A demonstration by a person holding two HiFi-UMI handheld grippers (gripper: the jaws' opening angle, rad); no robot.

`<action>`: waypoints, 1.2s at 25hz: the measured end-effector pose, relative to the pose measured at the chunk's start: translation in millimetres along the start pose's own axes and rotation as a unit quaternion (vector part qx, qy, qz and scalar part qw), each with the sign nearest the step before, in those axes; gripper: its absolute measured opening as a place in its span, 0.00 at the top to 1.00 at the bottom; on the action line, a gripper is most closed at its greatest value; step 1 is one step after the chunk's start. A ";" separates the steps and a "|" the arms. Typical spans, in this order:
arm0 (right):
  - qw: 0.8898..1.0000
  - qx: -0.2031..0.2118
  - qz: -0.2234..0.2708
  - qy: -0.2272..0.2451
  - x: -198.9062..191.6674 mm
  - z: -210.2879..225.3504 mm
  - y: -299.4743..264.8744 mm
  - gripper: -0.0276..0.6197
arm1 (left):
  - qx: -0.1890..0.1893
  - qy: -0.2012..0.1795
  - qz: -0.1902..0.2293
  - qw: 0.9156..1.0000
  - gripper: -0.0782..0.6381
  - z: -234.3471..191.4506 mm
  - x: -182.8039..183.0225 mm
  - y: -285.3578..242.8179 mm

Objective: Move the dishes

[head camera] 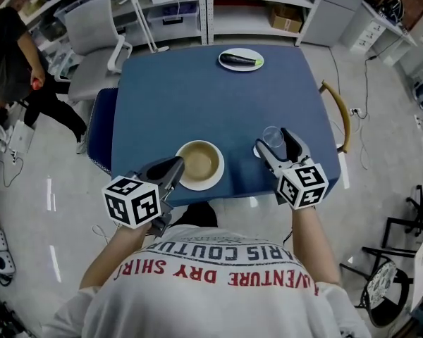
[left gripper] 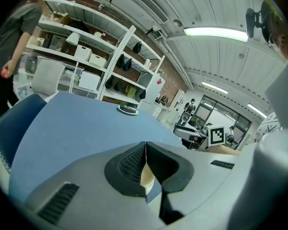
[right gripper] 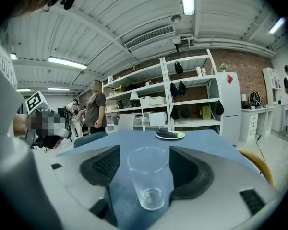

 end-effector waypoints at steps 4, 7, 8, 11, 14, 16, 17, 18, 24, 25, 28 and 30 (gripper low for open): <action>0.999 0.007 0.040 0.024 26.3 -16.4 21.2 0.48 | -0.003 -0.001 0.015 1.000 0.85 12.1 -2.4 12.4; 0.997 0.028 0.058 0.047 44.8 -37.1 30.2 0.48 | -0.003 -0.003 0.029 1.000 0.85 18.7 -3.0 23.8; 0.996 0.039 0.061 0.054 49.3 -45.7 31.4 0.48 | -0.003 -0.003 0.033 0.999 0.85 20.2 -3.8 27.4; 0.992 0.078 0.059 0.080 56.3 -75.7 29.4 0.48 | -0.001 -0.002 0.044 0.999 0.85 22.4 -8.0 37.1; 0.987 0.112 0.041 0.105 53.0 -101.9 18.5 0.48 | 0.004 0.000 0.054 0.999 0.85 22.6 -12.9 45.3; 0.985 0.129 0.020 0.110 46.2 -113.9 7.8 0.48 | 0.008 0.001 0.059 0.998 0.85 21.8 -15.2 50.9; 0.985 0.134 0.008 0.111 42.3 -118.7 2.0 0.48 | 0.011 0.002 0.061 0.998 0.85 20.7 -16.2 53.7; 0.984 0.139 -0.004 0.112 38.4 -122.5 -4.0 0.48 | 0.015 0.004 0.063 0.998 0.85 19.3 -16.9 56.3; 0.980 0.149 -0.079 0.108 5.4 -128.2 -42.7 0.48 | 0.038 0.019 0.069 0.997 0.85 6.3 -20.5 65.0; 0.978 0.150 -0.095 0.106 -2.3 -128.8 -49.5 0.48 | 0.041 0.022 0.070 0.996 0.85 3.9 -21.6 66.7; 0.974 0.158 -0.128 0.099 -19.2 -130.4 -67.2 0.48 | 0.050 0.031 0.071 0.996 0.85 -6.5 -24.3 70.4; 0.973 0.160 -0.139 0.094 -24.2 -130.3 -76.9 0.48 | 0.054 0.038 0.070 0.995 0.85 -15.2 -24.7 70.2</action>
Point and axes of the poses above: the fingertips, and each gripper's own axes: y backward along the fingers, z to its right, x out of its top, the point moved 5 cm from there along y, backward along the fingers, and after that the axes turned 10 degrees about -z, right-handed, at the moved point
